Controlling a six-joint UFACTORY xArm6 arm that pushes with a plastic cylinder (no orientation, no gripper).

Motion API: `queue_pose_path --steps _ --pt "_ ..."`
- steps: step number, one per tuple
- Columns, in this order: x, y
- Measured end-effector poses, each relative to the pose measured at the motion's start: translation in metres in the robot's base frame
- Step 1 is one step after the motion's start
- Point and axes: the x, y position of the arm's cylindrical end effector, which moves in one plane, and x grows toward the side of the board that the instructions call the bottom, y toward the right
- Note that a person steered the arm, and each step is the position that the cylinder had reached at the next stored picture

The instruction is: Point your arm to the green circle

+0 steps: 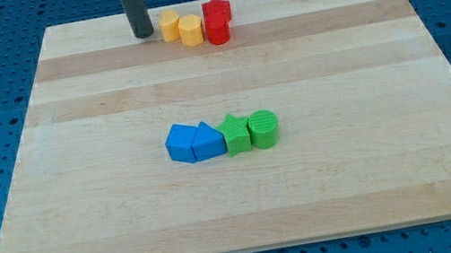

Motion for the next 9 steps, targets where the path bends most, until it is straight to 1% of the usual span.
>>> queue_pose_path --steps 3,4,6,9 --pt "0.0 0.036" --pt "0.017 0.02" --pt "0.086 -0.016" --pt "0.144 -0.052"
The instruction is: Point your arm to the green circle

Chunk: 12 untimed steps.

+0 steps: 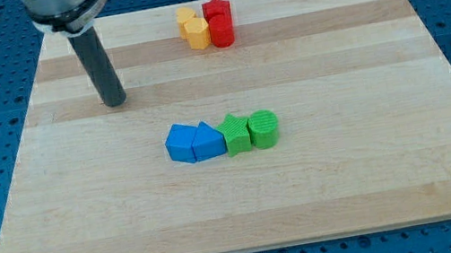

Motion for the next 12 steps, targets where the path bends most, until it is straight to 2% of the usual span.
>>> queue_pose_path --steps 3,5,6,9,10,12 --pt "0.068 -0.009" --pt "0.13 0.023" --pt "0.148 0.054" --pt "0.148 0.186" --pt "0.143 0.201" --pt "0.105 0.21"
